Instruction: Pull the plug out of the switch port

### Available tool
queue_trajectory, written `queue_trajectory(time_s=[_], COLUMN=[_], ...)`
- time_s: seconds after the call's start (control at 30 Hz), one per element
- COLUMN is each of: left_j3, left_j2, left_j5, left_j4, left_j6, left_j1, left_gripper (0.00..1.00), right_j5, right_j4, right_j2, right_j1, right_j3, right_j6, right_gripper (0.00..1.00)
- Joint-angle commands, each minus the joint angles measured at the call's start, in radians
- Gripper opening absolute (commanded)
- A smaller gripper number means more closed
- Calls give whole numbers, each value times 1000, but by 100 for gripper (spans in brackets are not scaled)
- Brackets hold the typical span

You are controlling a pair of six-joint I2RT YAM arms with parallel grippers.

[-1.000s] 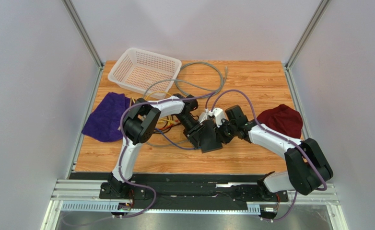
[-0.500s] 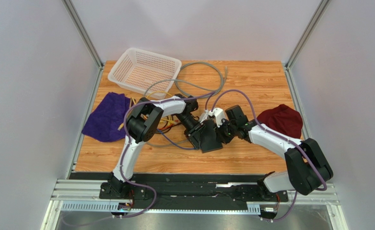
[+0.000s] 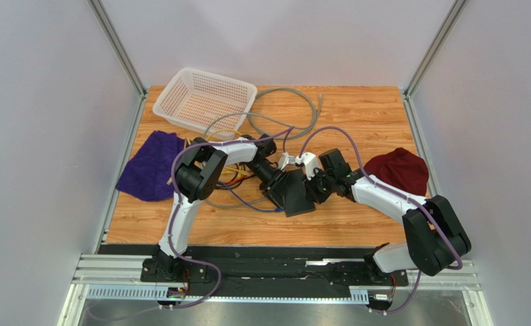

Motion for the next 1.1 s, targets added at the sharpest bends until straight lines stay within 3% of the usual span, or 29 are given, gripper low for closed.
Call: queue_trajectory(time_s=[0.0,0.23,0.5,0.77,1.07], left_j3=[19,203,88,237,220], left_j2=[36,103,53,163,160], left_j5=[53,83,110,100,70], left_j4=[225,206,218,-49,-95], left_j6=[-174,-225,-147,53,140], left_j1=[10,21,28,30,31], left_gripper=[39,41,41,38,37], right_j5=[14,42,34,31,28], right_j4=[-35,-56,-55,-51,-56], right_j2=[37,31,48,103,168], right_j1=[-4,-4,-6,-6,-6], right_j3=[20,31,35,68,121], right_j6=[8,-15,-12,-14,2], right_gripper=[5,5,5,5,4])
